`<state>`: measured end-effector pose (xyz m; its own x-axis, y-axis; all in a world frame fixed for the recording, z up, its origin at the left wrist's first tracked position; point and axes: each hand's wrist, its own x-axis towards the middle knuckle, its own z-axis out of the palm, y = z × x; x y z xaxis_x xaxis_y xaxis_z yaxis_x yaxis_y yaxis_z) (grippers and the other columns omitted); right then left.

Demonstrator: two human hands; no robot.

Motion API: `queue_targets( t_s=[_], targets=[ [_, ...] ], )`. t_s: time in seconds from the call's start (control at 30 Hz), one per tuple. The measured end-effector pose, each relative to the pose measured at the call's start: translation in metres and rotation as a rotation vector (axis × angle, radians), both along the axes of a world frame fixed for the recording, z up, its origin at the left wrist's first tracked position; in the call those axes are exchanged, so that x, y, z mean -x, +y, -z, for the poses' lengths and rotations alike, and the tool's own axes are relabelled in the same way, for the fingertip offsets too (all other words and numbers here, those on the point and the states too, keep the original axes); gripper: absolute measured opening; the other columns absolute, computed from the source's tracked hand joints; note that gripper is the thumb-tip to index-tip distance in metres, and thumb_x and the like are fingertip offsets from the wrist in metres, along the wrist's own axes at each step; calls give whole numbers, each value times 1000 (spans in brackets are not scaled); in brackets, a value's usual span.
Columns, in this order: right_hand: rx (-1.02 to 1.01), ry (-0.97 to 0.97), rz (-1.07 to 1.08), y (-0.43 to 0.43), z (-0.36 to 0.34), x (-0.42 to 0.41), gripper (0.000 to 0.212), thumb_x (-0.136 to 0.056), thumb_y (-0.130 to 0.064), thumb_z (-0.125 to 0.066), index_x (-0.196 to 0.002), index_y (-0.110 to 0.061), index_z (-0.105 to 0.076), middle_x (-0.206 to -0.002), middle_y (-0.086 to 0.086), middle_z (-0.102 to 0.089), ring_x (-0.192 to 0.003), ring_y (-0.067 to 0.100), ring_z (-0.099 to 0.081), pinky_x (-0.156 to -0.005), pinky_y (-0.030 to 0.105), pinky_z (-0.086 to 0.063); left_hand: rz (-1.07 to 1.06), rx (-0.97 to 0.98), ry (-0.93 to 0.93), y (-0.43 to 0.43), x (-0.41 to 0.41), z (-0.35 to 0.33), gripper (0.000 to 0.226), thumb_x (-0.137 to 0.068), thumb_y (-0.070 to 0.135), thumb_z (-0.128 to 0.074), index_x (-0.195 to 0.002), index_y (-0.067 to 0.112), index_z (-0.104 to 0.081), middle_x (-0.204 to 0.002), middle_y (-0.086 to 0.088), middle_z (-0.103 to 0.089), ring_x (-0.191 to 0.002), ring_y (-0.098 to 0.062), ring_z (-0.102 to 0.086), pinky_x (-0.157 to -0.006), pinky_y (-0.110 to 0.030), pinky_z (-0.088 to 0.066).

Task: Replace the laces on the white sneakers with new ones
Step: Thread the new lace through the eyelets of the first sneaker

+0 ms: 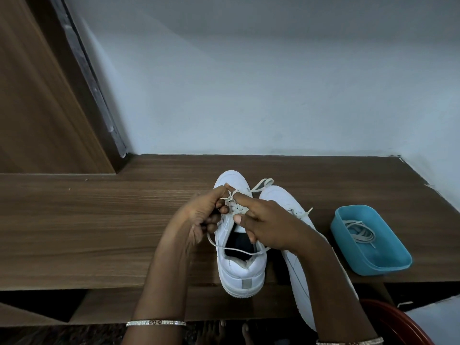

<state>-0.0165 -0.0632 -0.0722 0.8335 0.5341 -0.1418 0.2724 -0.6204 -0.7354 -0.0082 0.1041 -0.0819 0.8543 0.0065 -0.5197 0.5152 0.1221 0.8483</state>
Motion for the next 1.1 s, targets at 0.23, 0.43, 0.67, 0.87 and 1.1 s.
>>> queue_targets(
  t_s=[0.23, 0.43, 0.67, 0.87, 1.1],
  targets=[
    [-53, -40, 7, -1, 1, -3, 63, -103, -24, -49, -151, -52, -19, -58, -1, -63, -53, 0, -57, -58, 10, -38, -86, -101, -290, 1, -3, 4, 10, -93, 6, -61, -99, 12, -67, -63, -12, -58, -50, -16, -42, -48, -20, -32],
    [-53, -120, 36, -3, 4, -6, 46, -102, -24, -51, -144, -41, -44, -58, -3, -66, -56, 1, -61, -59, 11, -37, -98, -220, -411, 6, -1, 3, 15, -91, 3, -63, -90, 9, -77, -70, -11, -70, -57, -10, -61, -52, -19, -45],
    [-50, -347, 177, 3, 18, -13, 11, -95, -36, -58, -98, -31, -68, -55, 0, -62, -58, 17, -63, -66, 36, -51, -18, -202, -364, 2, 1, -2, 23, -92, 9, -62, -74, -1, -72, -52, 1, -62, -40, -3, -46, -40, -14, -32],
    [-421, -22, 285, -1, 4, -11, 22, -90, -38, -68, -83, -17, -74, -69, 15, -66, -56, 11, -54, -61, 29, -46, 35, -151, -422, 10, 3, 0, 35, -89, 34, -71, -84, -1, -74, -69, -11, -66, -52, -10, -52, -48, -16, -37],
    [-1110, 357, 673, -33, -12, -19, 25, -86, -25, -72, -66, -15, -60, -58, -2, -52, -61, 13, -58, -70, 33, -52, 135, -184, -497, 18, 3, 4, 16, -81, 17, -77, -94, 7, -79, -89, -1, -78, -86, -5, -71, -73, -13, -50]
  ],
)
